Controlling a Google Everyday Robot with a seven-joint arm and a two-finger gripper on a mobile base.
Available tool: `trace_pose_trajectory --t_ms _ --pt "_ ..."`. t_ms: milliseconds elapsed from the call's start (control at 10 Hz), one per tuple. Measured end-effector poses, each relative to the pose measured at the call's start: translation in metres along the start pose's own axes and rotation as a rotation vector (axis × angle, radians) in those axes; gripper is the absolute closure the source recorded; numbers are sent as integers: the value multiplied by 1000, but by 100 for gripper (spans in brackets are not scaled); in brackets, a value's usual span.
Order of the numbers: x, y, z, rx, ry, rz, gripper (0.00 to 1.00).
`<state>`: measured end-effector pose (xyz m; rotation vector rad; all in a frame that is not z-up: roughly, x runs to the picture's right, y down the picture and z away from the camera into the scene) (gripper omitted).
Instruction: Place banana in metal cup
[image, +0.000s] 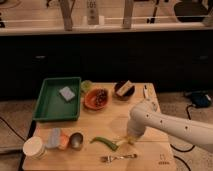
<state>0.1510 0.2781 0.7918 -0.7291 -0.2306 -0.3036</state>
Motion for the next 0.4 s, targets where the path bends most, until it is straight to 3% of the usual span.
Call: trace_pose_trajectory --t_ms 200,400 --pt "2 -1 -5 6 3 -9 100" --pt "3 -6 -26 34 0 -22 100"
